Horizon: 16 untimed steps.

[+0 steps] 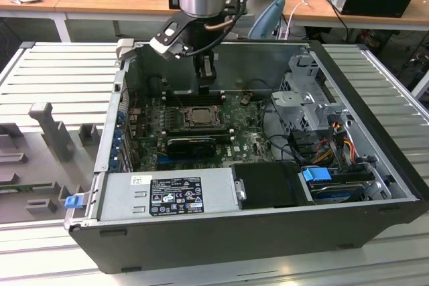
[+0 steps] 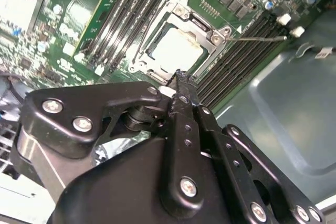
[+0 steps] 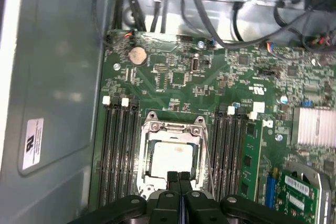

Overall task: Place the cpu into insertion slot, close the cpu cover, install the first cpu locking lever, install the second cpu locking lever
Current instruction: 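Install the first cpu locking lever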

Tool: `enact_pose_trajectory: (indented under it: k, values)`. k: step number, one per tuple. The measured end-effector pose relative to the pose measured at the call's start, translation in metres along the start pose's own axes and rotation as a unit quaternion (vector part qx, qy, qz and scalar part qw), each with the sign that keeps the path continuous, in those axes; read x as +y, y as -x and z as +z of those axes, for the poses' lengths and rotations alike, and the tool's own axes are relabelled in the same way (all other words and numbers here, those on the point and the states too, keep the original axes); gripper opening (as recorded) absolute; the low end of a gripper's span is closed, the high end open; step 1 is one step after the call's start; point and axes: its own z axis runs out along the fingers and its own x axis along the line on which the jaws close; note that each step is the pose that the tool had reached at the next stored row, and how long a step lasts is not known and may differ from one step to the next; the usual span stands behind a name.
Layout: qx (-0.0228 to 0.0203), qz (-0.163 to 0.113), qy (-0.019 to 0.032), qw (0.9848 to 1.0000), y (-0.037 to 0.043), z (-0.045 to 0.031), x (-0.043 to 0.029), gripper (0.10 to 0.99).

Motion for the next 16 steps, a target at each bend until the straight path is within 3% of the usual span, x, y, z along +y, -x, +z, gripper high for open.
enact_pose_trajectory:
  k: [1,6,13,16]
  values:
    - [0.0005,-0.021,0.0000,0.9998,0.0000,0.0000,0.0000,0.106]
    - [-0.0006,-0.058,-0.0004,0.9983,0.0000,0.0000,0.0001,0.106]
    - [-0.0009,-0.080,-0.0005,0.9968,0.0000,0.0001,0.0000,0.106]
    - [0.0000,-0.102,-0.0004,0.9948,0.0000,0.0000,0.0000,0.106]
